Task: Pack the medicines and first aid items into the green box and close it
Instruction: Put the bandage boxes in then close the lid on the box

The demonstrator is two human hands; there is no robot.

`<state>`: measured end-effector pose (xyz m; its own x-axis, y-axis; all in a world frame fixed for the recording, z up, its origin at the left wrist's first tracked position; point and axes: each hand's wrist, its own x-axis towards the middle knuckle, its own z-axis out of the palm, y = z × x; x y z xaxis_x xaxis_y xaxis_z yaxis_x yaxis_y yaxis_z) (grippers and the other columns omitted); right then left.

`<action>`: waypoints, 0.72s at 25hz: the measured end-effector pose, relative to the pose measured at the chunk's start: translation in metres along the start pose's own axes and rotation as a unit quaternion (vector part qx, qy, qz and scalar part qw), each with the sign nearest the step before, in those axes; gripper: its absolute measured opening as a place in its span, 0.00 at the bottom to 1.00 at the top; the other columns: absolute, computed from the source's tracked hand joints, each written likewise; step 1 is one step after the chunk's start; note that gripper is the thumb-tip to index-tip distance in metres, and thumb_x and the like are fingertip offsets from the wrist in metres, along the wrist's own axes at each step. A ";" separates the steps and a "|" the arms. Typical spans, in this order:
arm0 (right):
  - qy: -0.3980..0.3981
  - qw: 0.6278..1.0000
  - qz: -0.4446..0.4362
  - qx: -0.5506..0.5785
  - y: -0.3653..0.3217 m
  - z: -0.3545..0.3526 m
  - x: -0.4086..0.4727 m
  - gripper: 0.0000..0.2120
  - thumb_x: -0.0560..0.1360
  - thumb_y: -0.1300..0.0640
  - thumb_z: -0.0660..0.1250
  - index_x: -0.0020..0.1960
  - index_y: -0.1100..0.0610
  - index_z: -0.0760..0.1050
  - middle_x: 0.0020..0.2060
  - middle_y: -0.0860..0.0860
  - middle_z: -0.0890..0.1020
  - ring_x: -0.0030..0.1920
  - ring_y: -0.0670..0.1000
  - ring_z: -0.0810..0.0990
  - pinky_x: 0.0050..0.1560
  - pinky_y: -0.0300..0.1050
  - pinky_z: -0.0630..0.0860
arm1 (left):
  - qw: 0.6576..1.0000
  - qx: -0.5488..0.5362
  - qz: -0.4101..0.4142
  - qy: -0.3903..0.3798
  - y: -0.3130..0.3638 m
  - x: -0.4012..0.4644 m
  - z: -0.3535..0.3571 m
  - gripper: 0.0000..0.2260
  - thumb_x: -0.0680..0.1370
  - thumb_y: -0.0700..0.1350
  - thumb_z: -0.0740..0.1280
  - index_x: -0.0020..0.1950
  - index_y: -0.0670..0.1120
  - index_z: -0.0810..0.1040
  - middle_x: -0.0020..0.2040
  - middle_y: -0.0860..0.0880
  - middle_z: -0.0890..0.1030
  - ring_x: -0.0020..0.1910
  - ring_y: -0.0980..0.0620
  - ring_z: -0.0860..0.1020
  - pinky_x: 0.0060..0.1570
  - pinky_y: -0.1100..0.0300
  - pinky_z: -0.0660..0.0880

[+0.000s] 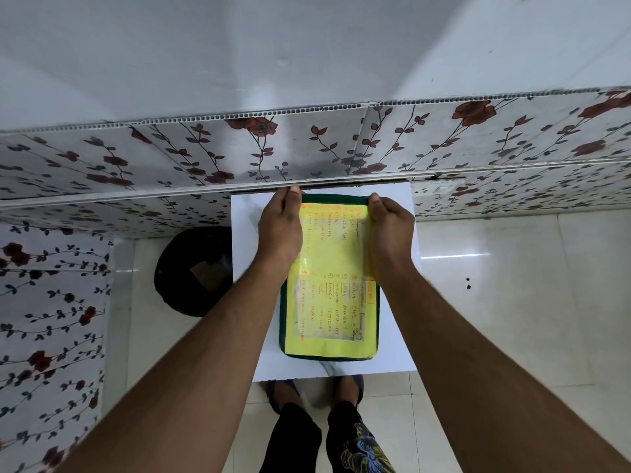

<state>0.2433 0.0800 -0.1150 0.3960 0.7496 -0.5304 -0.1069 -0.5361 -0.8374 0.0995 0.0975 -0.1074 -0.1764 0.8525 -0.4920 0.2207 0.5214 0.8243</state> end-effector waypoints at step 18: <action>-0.302 0.918 0.049 -0.251 0.038 -0.077 -0.092 0.40 0.73 0.60 0.74 0.75 0.44 0.54 0.62 0.42 0.73 0.63 0.50 0.74 0.56 0.54 0.80 | 0.959 0.060 -0.200 -0.190 -0.053 -0.113 -0.057 0.15 0.76 0.41 0.70 0.60 0.51 0.75 0.57 0.47 0.82 0.53 0.47 0.82 0.51 0.48 0.81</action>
<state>0.2731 -0.0392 -0.0882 -0.1867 0.6851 -0.7042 0.3792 -0.6110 -0.6949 0.0532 -0.0281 -0.0794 0.0874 0.5238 -0.8474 0.3207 0.7905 0.5217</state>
